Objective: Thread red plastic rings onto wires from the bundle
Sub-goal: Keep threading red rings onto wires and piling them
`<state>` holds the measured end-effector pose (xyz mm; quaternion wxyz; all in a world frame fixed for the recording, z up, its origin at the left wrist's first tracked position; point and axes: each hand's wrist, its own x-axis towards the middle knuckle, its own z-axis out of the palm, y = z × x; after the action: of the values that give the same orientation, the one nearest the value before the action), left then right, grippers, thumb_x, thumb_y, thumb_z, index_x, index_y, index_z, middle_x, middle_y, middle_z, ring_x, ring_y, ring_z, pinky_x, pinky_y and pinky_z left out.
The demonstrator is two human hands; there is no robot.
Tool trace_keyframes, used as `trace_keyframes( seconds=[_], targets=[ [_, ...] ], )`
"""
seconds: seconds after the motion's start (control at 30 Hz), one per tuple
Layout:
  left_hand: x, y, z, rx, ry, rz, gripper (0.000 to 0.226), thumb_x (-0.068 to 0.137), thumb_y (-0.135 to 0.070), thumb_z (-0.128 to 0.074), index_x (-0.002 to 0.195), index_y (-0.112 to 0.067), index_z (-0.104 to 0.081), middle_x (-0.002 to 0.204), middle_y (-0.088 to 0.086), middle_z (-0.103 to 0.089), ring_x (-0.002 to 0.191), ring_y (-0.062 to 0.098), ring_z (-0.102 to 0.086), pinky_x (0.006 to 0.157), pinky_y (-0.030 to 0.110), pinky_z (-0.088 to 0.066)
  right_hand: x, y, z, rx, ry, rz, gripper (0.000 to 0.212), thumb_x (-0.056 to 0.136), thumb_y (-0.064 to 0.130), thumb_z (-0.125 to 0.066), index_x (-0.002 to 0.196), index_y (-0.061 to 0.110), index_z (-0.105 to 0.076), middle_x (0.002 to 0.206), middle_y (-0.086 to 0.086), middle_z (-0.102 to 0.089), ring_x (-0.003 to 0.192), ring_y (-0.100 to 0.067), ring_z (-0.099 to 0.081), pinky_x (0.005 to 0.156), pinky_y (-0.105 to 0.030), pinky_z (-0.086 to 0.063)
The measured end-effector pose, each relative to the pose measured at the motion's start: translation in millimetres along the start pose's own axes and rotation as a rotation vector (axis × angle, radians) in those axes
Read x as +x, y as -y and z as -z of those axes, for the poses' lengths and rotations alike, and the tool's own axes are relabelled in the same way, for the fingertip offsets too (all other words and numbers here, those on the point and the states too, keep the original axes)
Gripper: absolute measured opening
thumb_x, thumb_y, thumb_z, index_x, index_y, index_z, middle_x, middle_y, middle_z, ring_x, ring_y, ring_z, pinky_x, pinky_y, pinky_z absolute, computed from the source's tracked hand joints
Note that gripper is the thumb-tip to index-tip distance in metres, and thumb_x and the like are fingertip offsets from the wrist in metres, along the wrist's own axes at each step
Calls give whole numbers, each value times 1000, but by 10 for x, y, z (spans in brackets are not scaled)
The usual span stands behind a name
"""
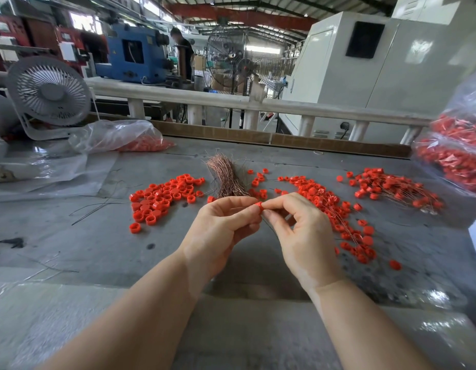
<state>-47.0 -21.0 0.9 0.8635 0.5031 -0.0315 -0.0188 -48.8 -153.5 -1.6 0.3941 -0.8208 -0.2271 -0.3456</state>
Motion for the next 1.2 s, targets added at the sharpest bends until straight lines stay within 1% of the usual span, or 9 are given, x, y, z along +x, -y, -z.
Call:
trace_keyframes(
  seconds=[0.13, 0.23, 0.33, 0.6, 0.87, 1.0, 1.1, 1.13, 1.2],
  targets=[
    [-11, 5, 5, 7, 17, 9, 10, 65, -2, -65, 74, -7, -66, 62, 5, -68, 54, 8, -63, 57, 17, -54, -5, -1, -1, 3, 13, -13, 6, 81, 4, -68, 79, 9, -69, 75, 2, -62, 71, -7, -53, 66, -19, -44],
    [-14, 7, 11, 7, 33, 22, 10, 71, -2, -63, 78, -7, -67, 64, 5, -68, 56, 8, -62, 60, 18, -55, -5, 1, 2, -1, 13, -9, 6, 81, 4, -68, 78, 9, -69, 74, 2, -61, 69, -6, -50, 64, -17, -42],
    [-14, 10, 9, 16, 27, 20, 10, 70, -2, -64, 78, -7, -68, 64, 4, -67, 56, 7, -62, 60, 18, -55, -9, 3, 1, -10, 23, -17, 7, 81, 4, -68, 78, 10, -68, 74, 3, -61, 67, -4, -48, 64, -14, -41],
    [-14, 13, -7, 57, 10, 21, 10, 75, 2, -62, 79, -5, -66, 63, 3, -67, 57, 7, -62, 58, 16, -53, -1, 10, -2, 78, 47, -115, 13, 81, 5, -67, 74, 16, -66, 72, 6, -62, 67, -6, -52, 61, -12, -39],
    [-22, 10, -7, 59, 23, 24, 11, 76, 5, -60, 80, -4, -65, 65, 5, -67, 58, 8, -63, 59, 16, -54, 7, 11, 24, 123, 82, -184, 13, 82, 7, -66, 75, 17, -67, 70, 9, -63, 70, -6, -55, 61, -14, -42],
    [-20, 8, -17, 41, 28, 14, 14, 78, 8, -58, 80, -4, -65, 64, 3, -68, 57, 7, -63, 58, 16, -54, 17, 21, 24, 169, 60, -245, 18, 83, 10, -66, 73, 24, -64, 68, 11, -63, 68, -4, -56, 60, -14, -44],
    [-13, 5, -13, 22, 11, 23, 16, 80, 9, -56, 80, -4, -65, 65, 4, -69, 57, 8, -64, 59, 17, -54, 25, 22, 20, 158, -5, -251, 17, 83, 9, -66, 74, 23, -63, 66, 13, -61, 64, -2, -54, 59, -12, -41],
    [-11, 5, -11, 15, 3, 28, 16, 81, 9, -56, 80, -4, -65, 66, 5, -69, 57, 8, -64, 59, 17, -54, 24, 11, 19, 124, -23, -255, 16, 83, 9, -66, 74, 22, -64, 66, 14, -60, 64, -2, -53, 59, -13, -41],
    [-9, 11, -10, 8, -13, 39, 16, 81, 9, -55, 81, -4, -65, 66, 5, -69, 57, 8, -64, 58, 18, -55, 11, -30, 16, -2, -33, -270, 12, 84, 10, -65, 75, 18, -64, 69, 10, -62, 66, -6, -54, 63, -24, -44]
  ],
)
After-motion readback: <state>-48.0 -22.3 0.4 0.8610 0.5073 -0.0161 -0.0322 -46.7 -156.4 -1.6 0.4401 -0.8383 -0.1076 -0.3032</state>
